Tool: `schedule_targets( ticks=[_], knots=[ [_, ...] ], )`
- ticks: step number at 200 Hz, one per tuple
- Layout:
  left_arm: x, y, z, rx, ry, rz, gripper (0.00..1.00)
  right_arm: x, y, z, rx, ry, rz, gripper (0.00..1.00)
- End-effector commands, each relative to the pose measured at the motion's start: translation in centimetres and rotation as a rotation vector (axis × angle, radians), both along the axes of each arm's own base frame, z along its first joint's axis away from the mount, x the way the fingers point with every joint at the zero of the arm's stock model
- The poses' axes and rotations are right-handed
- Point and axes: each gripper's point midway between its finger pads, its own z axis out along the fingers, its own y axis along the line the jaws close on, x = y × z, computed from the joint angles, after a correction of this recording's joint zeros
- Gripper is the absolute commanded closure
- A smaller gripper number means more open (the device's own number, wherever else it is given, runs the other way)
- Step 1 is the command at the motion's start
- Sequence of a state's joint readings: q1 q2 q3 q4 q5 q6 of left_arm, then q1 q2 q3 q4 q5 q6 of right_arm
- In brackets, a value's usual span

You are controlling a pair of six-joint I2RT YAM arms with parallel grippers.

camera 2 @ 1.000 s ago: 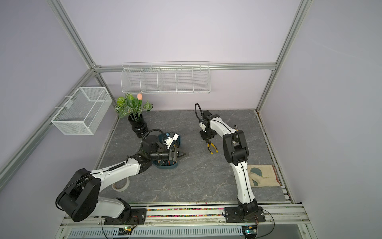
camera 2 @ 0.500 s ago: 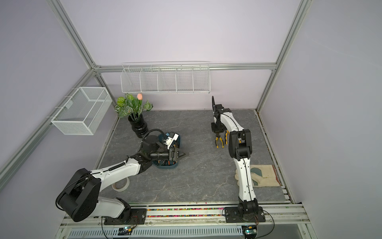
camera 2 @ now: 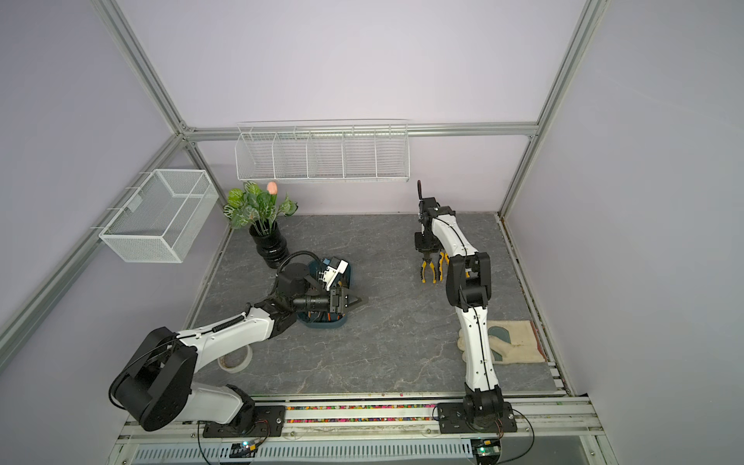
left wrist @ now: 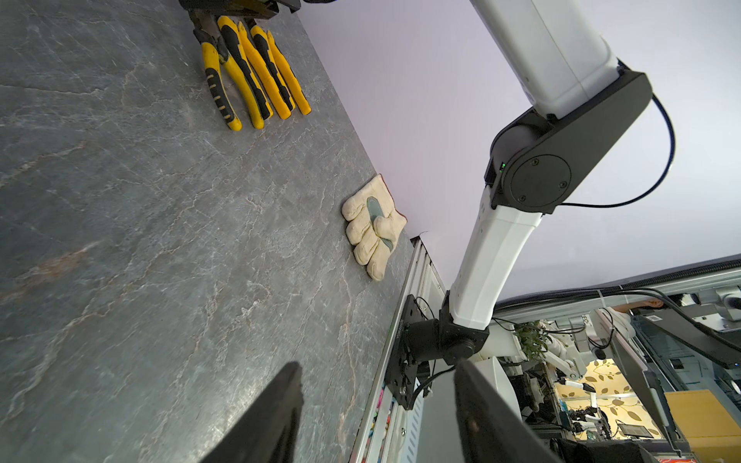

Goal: Take the pliers out of the storage box
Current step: Place the pliers at the center of the board.

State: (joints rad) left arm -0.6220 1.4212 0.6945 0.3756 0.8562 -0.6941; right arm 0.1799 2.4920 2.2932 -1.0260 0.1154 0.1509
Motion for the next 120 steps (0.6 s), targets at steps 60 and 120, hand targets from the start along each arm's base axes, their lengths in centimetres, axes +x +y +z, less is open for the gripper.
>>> schedule_targets(
  ticks=[60, 120],
  knots=[
    [0.33, -0.15, -0.44, 0.015, -0.008, -0.001, 0.37, 0.5, -0.43, -1.16, -0.006, 0.034, -0.026, 0.83],
    [0.28, -0.15, -0.5, 0.017, -0.005, -0.003, 0.33, 0.65, -0.57, -1.18, -0.013, 0.03, -0.028, 0.73]
  ],
)
